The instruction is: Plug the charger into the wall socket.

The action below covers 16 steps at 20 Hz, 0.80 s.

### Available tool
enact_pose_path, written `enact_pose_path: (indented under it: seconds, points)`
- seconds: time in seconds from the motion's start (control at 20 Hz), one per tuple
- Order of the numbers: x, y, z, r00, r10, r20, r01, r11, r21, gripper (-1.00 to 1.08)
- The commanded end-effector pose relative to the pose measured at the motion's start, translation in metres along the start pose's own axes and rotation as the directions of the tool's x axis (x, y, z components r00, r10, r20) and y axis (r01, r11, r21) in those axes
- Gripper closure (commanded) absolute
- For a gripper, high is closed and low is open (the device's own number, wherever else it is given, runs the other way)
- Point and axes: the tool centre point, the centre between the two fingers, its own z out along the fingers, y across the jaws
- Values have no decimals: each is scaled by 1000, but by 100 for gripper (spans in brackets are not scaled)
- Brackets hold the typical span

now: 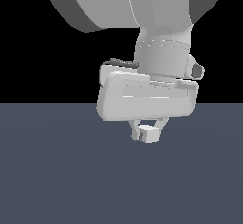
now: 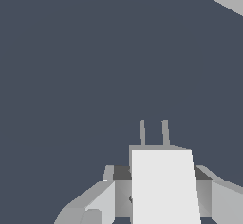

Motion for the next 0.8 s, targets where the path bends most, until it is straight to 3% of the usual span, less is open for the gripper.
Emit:
enact_pose_path:
  seconds: [0.0,0.35,0.75]
  points:
    - [6,1,-5,998,61,-2,-61,998,-15,108]
    - [21,7,-17,976,216,-9,-216,975,-54,108]
    - [34,15,-29,926,376,-22,-376,922,-95,108]
